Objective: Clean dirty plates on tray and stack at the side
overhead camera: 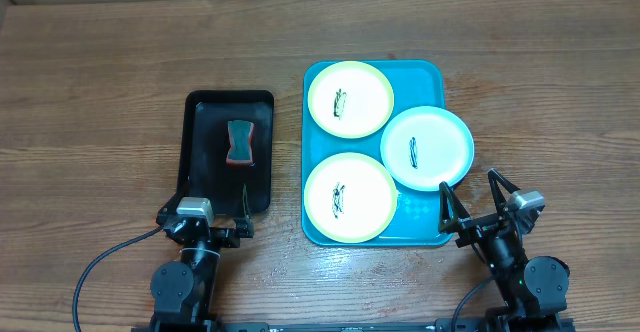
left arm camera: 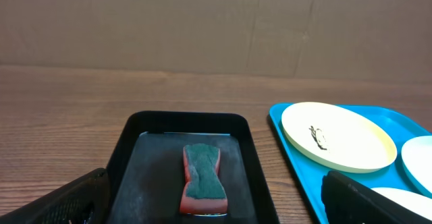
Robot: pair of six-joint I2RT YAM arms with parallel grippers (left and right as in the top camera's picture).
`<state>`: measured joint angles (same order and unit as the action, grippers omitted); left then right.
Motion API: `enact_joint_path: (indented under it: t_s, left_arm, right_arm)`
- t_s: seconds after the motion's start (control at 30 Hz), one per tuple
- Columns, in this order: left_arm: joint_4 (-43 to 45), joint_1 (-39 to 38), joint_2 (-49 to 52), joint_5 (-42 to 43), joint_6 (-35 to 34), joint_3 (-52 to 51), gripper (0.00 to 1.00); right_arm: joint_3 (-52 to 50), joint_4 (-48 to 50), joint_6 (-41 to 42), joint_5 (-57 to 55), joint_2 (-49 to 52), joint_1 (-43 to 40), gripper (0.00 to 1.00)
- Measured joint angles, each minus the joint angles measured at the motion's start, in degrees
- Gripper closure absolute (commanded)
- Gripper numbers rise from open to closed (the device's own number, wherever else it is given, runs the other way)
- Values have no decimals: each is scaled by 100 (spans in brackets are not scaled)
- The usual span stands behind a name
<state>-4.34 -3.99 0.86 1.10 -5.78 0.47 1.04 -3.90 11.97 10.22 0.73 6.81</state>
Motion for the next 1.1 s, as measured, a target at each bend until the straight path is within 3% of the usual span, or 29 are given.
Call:
enact_joint_path:
  t_s: [1.1]
  left_arm:
    - [-2, 0, 0, -46, 0, 0, 0]
  right_arm:
    - [0, 70, 0, 2, 0, 0, 0]
